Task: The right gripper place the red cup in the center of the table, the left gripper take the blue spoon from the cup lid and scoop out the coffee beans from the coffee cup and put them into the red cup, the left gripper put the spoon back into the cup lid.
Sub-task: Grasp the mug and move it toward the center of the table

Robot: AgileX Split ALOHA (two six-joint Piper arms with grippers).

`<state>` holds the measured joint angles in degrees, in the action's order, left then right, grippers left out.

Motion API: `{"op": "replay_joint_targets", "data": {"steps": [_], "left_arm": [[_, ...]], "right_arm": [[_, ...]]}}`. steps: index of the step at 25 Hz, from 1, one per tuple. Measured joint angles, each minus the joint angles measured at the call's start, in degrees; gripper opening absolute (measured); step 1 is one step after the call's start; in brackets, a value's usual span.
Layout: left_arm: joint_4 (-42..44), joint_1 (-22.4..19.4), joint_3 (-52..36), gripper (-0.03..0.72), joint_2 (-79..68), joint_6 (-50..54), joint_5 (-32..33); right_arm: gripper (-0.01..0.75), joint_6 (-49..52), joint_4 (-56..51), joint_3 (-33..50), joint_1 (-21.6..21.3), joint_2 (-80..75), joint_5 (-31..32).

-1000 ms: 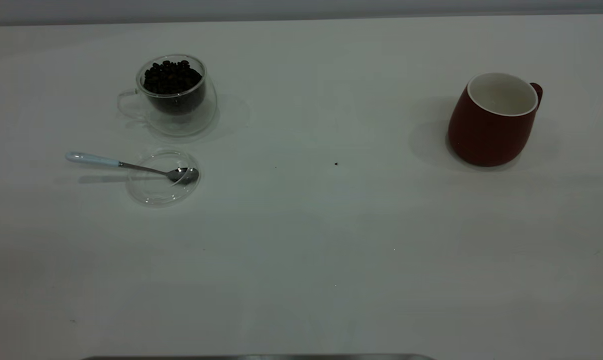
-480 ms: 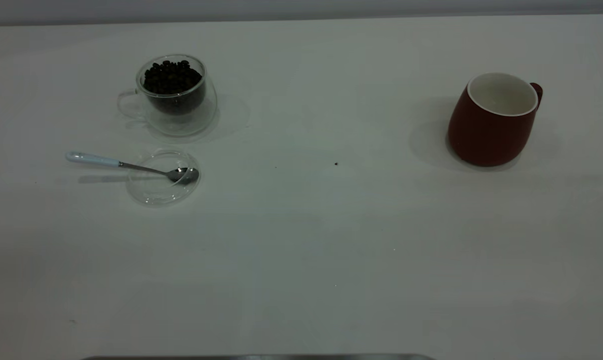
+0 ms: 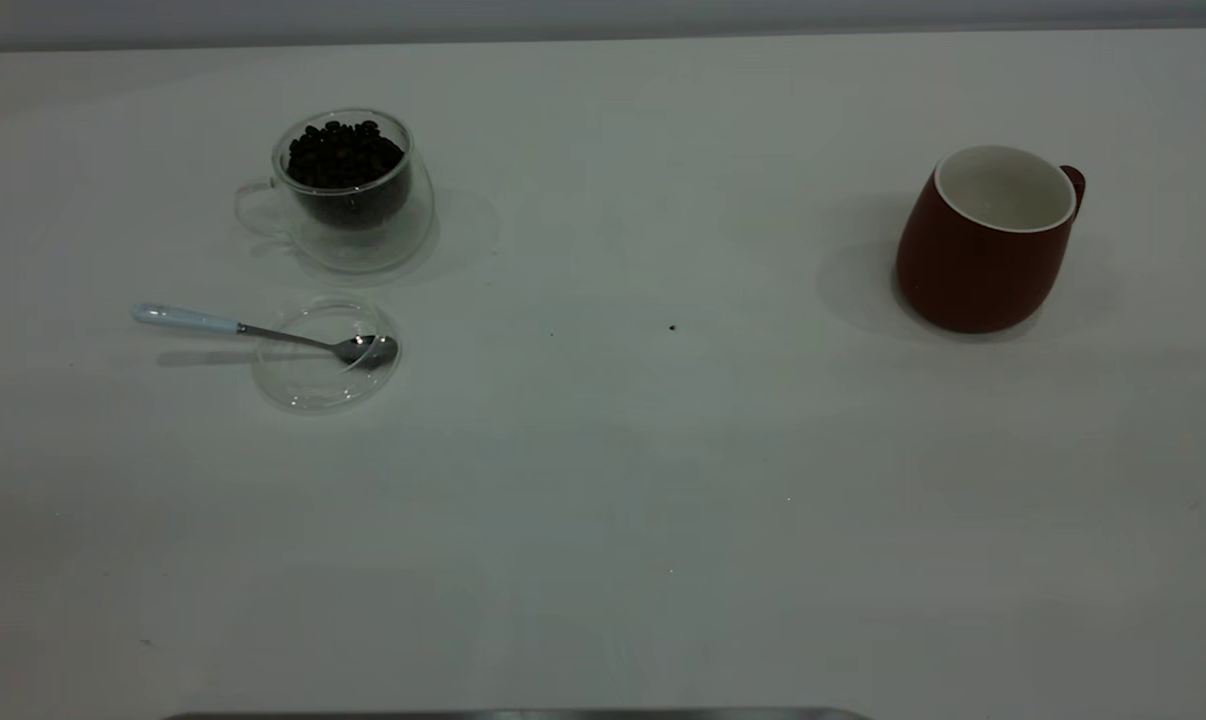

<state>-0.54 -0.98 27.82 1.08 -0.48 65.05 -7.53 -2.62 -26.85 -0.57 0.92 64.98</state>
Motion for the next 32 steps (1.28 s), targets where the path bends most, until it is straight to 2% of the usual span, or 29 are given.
{"op": "replay_joint_targets", "data": {"steps": [9,13,16,20,25,29,32], "left_arm": [[0.0,0.0,0.0,0.528,0.0,0.0,0.0],[0.0,0.0,0.0,0.528,0.0,0.0,0.0],[0.0,0.0,0.0,0.528,0.0,0.1,0.0],[0.0,0.0,0.0,0.528,0.0,0.1,0.0],[0.0,0.0,0.0,0.528,0.0,0.1,0.0],[0.0,0.0,0.0,0.528,0.0,0.1,0.0],[0.0,0.0,0.0,0.528,0.0,0.1,0.0]], "right_arm": [[0.586,0.4,1.8,0.0,0.0,0.0,-0.3],[0.556,0.5,3.4,-1.6,0.0,-1.8,-2.3],[0.529,-0.9,5.8,-3.2,0.0,-8.9,-5.0],[0.518,-5.5,8.5,-4.5,0.0,-23.9,-12.2],[0.52,-10.9,9.2,-4.6,0.0,-45.5,-28.6],[0.573,-14.3,9.0,-5.4,0.0,-60.9,-37.7],[0.625,-18.3,7.7,-8.7,0.0,-71.1,-39.7]]}}
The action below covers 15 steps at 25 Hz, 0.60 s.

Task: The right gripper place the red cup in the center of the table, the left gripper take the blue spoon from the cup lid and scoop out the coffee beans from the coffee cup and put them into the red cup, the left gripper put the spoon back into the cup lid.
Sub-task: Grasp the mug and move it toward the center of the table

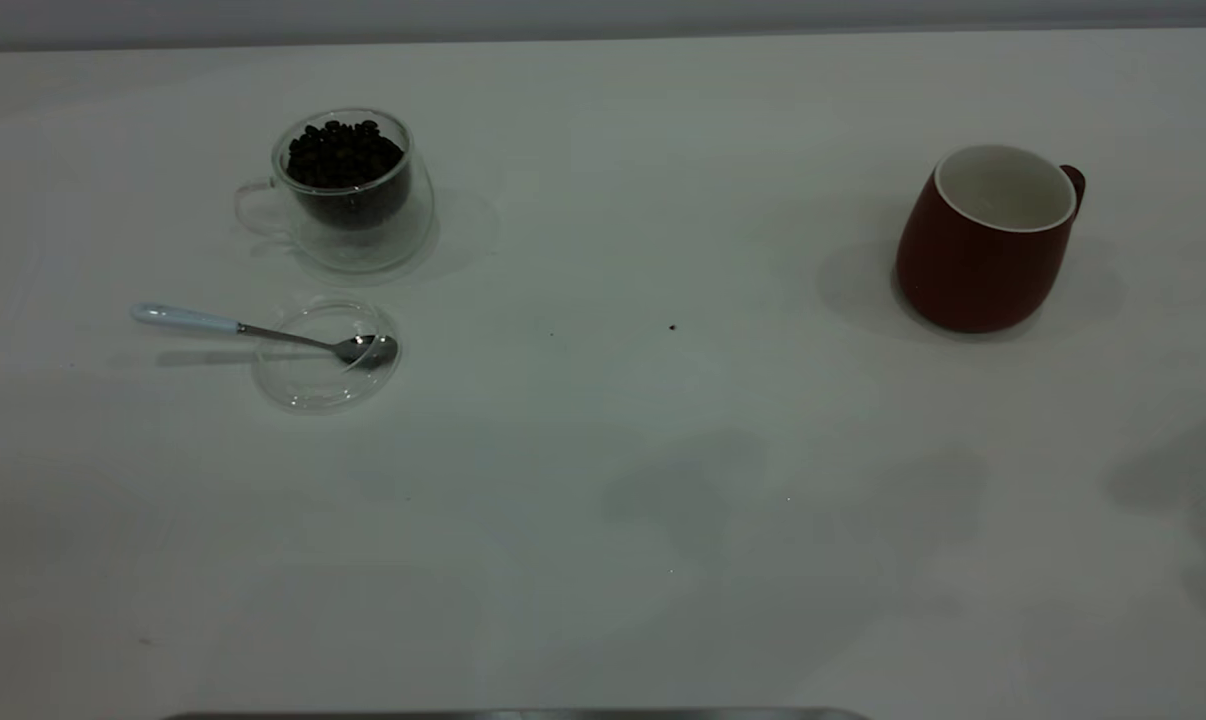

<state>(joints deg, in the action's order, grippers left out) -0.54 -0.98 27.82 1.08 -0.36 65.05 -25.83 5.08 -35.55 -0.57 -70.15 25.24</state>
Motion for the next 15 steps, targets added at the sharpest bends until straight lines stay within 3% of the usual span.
{"op": "replay_joint_targets", "data": {"steps": [8,15], "left_arm": [[0.0,0.0,0.0,0.528,0.0,0.0,0.0],[0.0,0.0,0.0,0.528,0.0,0.0,0.0]], "right_arm": [[0.645,-16.1,-6.3,-10.0,1.8,-21.6,0.2],[0.637,-22.7,-6.0,-19.6,2.3,-37.4,0.0]]}}
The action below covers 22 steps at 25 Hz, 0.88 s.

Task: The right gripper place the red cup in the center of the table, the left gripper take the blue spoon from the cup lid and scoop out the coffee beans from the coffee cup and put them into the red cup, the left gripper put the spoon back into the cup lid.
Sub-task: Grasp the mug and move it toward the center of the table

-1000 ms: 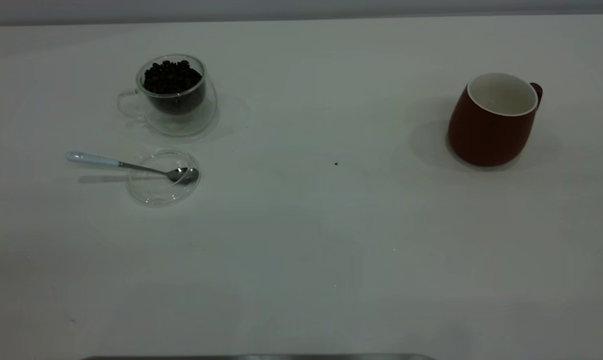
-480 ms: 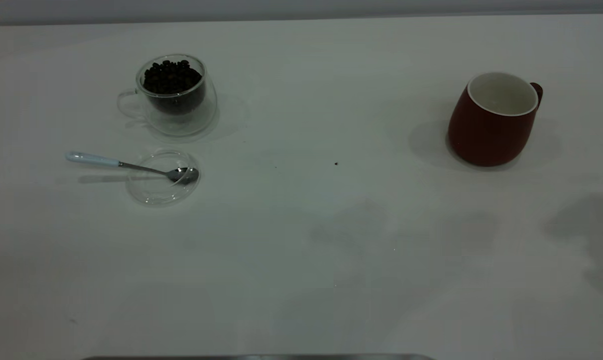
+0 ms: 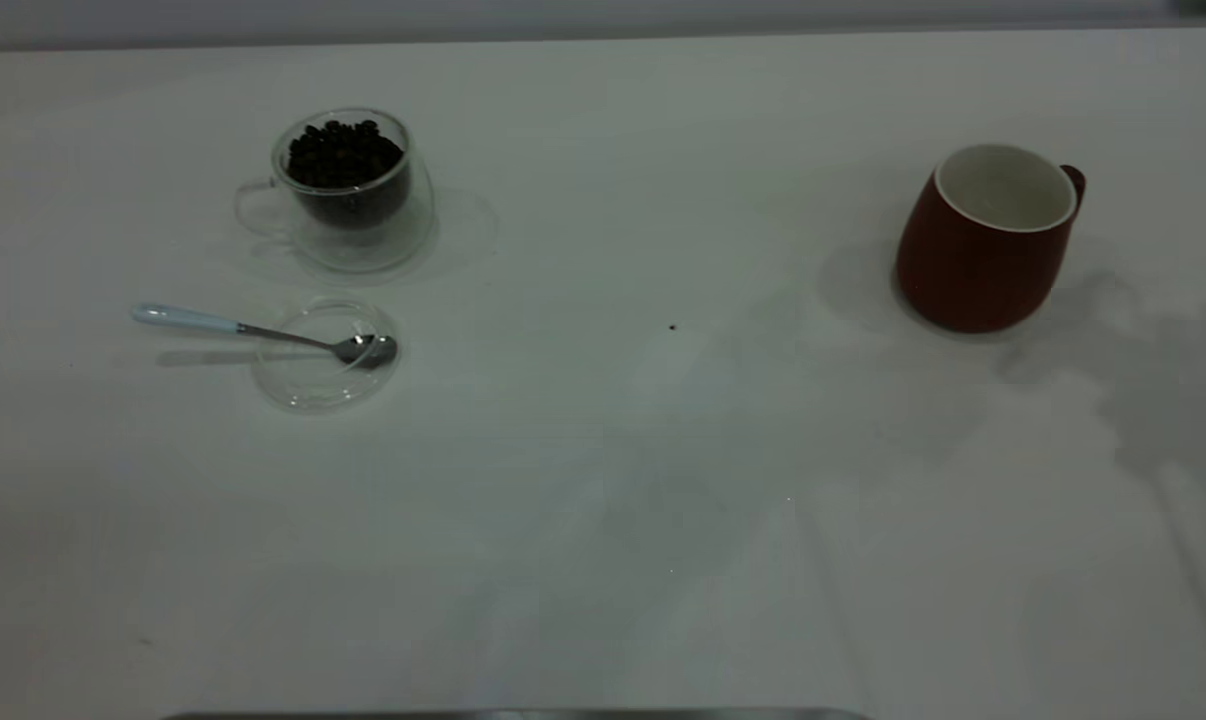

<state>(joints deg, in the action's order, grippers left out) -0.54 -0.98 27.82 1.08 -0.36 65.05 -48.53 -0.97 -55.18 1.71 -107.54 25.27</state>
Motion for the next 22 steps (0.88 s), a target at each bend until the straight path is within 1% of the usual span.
{"op": "replay_joint_targets", "data": {"steps": [4,7,11,16,19,22], "left_arm": [[0.0,0.0,0.0,0.528,0.0,0.0,0.0],[0.0,0.0,0.0,0.528,0.0,-0.1,0.0],[0.0,0.0,0.0,0.528,0.0,-0.1,0.0],[0.0,0.0,0.0,0.528,0.0,-0.1,0.0],[0.0,0.0,0.0,0.528,0.0,-0.1,0.0],[0.0,0.0,0.0,0.528,0.1,-0.1,0.0]], "right_arm": [[0.63,-2.8,0.1,-5.2,0.1,-7.9,0.0],[0.625,-5.5,0.2,-8.7,0.9,-13.3,0.0],[0.623,-6.9,0.2,-14.3,3.0,-19.1,0.2],[0.618,-7.0,0.4,-20.8,5.6,-24.4,3.1],[0.617,-7.0,1.0,-22.7,7.1,-25.8,4.8],[0.614,-7.0,1.0,-23.9,9.6,-26.0,5.3]]}}
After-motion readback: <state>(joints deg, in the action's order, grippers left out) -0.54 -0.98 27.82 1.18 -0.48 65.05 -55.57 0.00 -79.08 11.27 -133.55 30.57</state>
